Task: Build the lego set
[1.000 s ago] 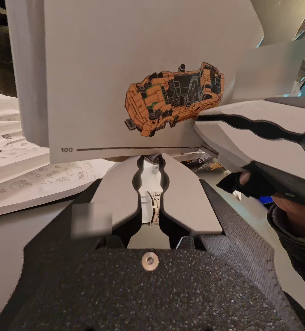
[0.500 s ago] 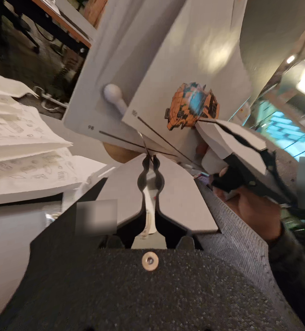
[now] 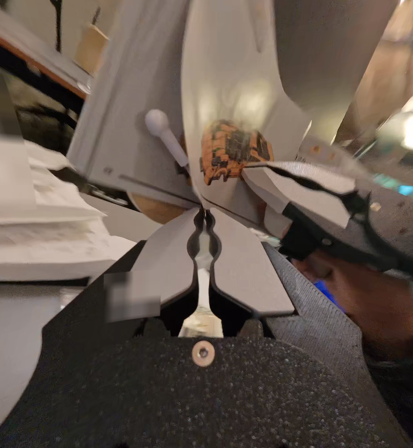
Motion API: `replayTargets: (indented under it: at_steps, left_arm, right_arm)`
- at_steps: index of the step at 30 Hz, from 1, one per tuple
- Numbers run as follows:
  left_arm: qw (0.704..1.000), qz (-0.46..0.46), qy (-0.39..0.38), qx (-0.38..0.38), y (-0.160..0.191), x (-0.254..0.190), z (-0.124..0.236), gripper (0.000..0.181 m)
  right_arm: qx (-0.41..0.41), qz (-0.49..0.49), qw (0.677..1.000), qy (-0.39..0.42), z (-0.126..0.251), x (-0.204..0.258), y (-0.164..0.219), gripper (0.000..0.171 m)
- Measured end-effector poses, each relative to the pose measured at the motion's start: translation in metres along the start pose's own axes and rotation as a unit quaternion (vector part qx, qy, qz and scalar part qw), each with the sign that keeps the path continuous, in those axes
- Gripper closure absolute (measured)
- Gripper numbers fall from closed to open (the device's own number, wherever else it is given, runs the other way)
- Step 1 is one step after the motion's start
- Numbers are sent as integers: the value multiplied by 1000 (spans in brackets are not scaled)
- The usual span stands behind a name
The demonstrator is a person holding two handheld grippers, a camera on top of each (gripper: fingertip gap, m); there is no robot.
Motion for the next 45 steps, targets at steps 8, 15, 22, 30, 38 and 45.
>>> replayTargets:
  at_steps: [8, 15, 22, 30, 38, 45]
  left_arm:
    - [983, 171, 62, -1, 9, 13, 1, 179]
    - [958, 263, 94, -65, 23, 14, 1, 180]
    - [963, -265, -50, -3, -6, -24, -9, 181]
    - [821, -565, -45, 67, -12, -36, -19, 179]
    - [819, -567, -51, 74, -11, -36, -21, 179]
    - [781, -620, -72, 21, 0, -39, -20, 179]
  right_arm:
    - [4, -25, 1000, 5, -1, 3, -3, 171]
    - [0, -38, 999, 19, -2, 5, -3, 171]
    - [-2, -28, 1000, 8, -1, 5, -3, 171]
    - [-48, -45, 996, -67, 2, -2, 5, 171]
    - [-130, -103, 985, -55, 46, -32, 44, 171]
    - [-47, -36, 998, -19, 31, -23, 52, 171]
Point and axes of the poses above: each gripper's, where its closed fingertips meet, z back along the fingers, y out of its underside, x = y × z across the jaws, the point moved 8 cm from there along z, back along the fingers, and after that the axes turned 7 degrees about -y, right-handed, at the moved point
